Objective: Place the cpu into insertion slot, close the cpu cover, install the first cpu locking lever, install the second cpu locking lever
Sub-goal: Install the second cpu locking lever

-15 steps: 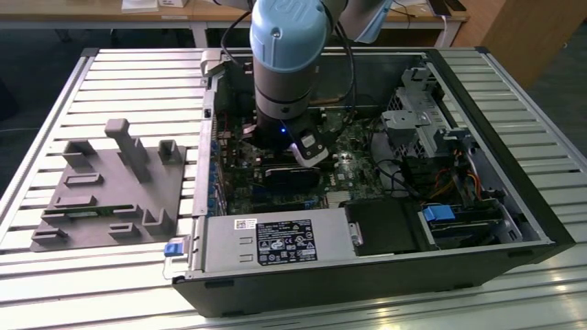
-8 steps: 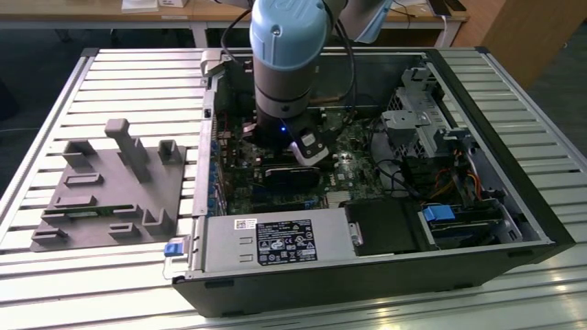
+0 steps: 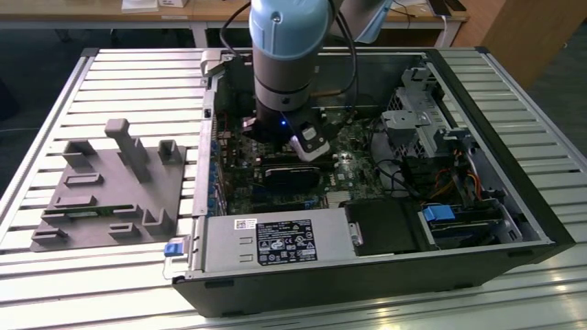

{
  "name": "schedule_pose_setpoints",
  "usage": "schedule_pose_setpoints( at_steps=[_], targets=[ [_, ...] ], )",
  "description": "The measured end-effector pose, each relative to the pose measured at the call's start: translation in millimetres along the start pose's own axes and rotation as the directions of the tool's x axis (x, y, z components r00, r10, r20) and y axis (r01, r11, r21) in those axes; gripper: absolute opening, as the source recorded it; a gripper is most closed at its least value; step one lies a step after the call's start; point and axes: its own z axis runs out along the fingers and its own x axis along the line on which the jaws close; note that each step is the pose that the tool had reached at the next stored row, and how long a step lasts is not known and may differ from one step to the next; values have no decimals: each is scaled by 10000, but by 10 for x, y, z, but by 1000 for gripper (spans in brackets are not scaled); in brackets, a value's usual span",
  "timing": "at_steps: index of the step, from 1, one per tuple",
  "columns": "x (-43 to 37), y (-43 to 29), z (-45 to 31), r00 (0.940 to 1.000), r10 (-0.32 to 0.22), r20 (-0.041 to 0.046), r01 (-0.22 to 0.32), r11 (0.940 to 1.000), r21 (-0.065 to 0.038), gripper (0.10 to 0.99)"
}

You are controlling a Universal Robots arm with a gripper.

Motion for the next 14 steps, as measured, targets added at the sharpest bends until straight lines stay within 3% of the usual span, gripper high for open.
schedule_pose_setpoints(
  at_steps=[10, 14],
  targets=[
    [0, 29, -101, 10000, 2, 1, -2, 10000, -1, 106],
    [0, 32, -109, 10000, 1, 3, -1, 10000, -5, 106]
  ],
)
